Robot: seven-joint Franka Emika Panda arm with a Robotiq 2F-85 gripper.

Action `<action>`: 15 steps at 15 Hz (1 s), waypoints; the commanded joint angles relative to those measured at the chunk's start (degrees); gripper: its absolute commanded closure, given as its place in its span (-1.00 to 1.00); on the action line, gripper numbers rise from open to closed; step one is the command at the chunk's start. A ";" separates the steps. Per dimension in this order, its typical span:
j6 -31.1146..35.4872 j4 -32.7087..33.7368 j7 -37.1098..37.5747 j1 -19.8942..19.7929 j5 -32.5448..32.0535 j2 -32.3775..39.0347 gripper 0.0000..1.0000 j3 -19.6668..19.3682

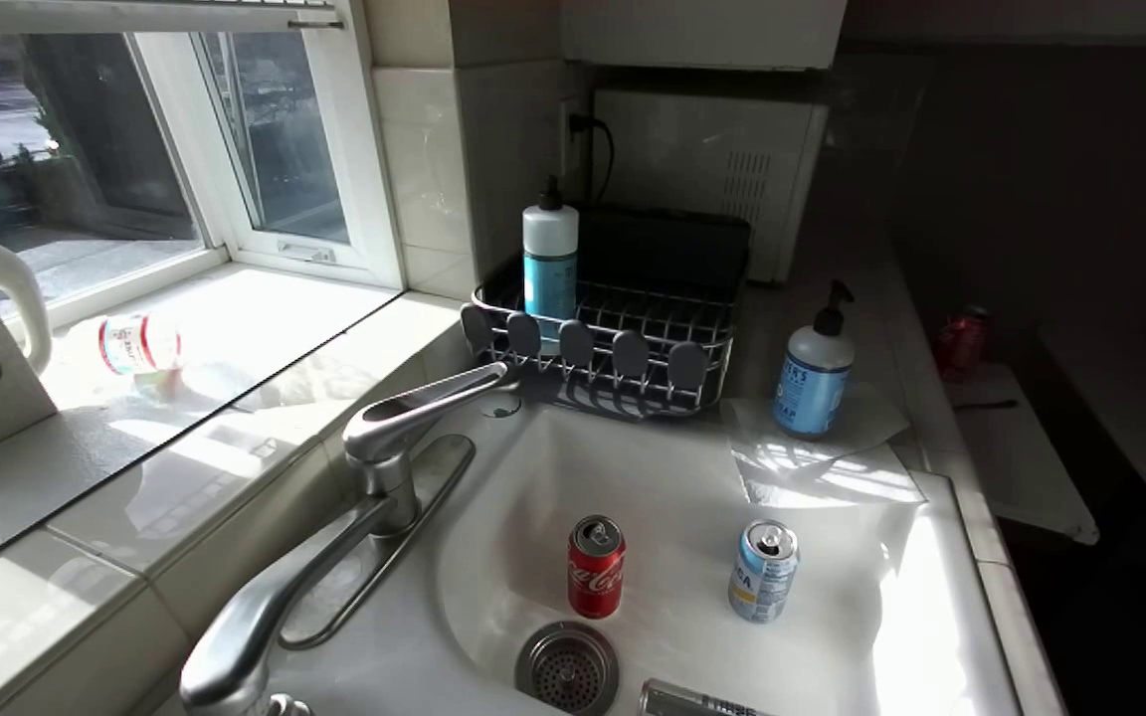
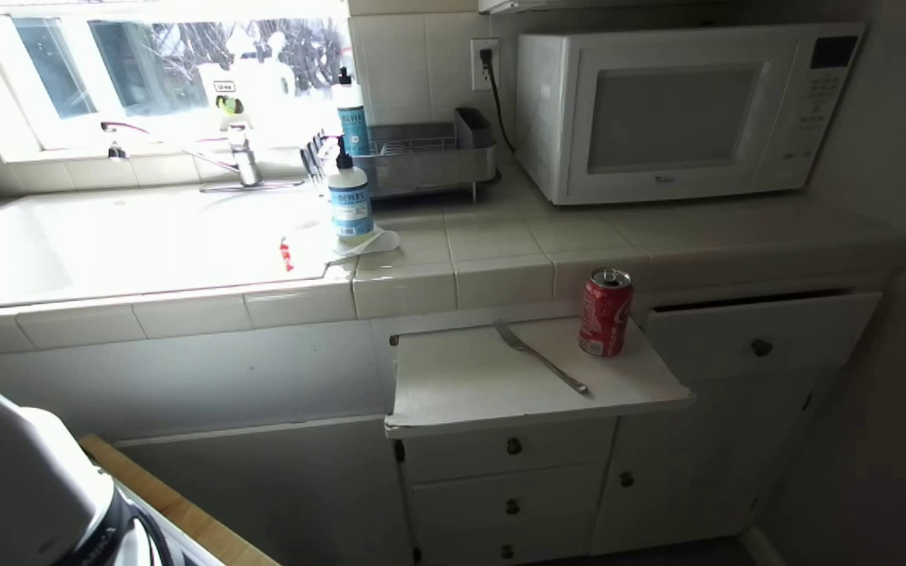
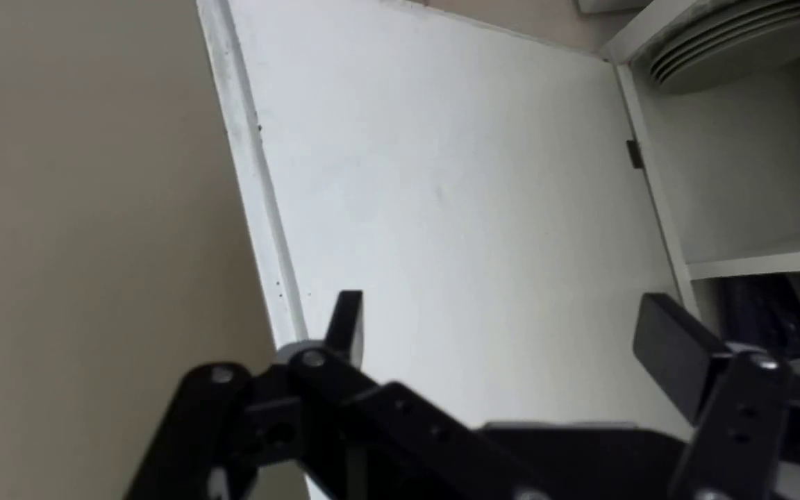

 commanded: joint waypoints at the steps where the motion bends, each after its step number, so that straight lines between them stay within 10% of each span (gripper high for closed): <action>1: -0.88 10.47 -2.92 -0.53 -1.80 8.89 -1.00 -3.28; 15: -13.40 25.83 -37.69 -4.40 14.31 22.48 -1.00 -8.41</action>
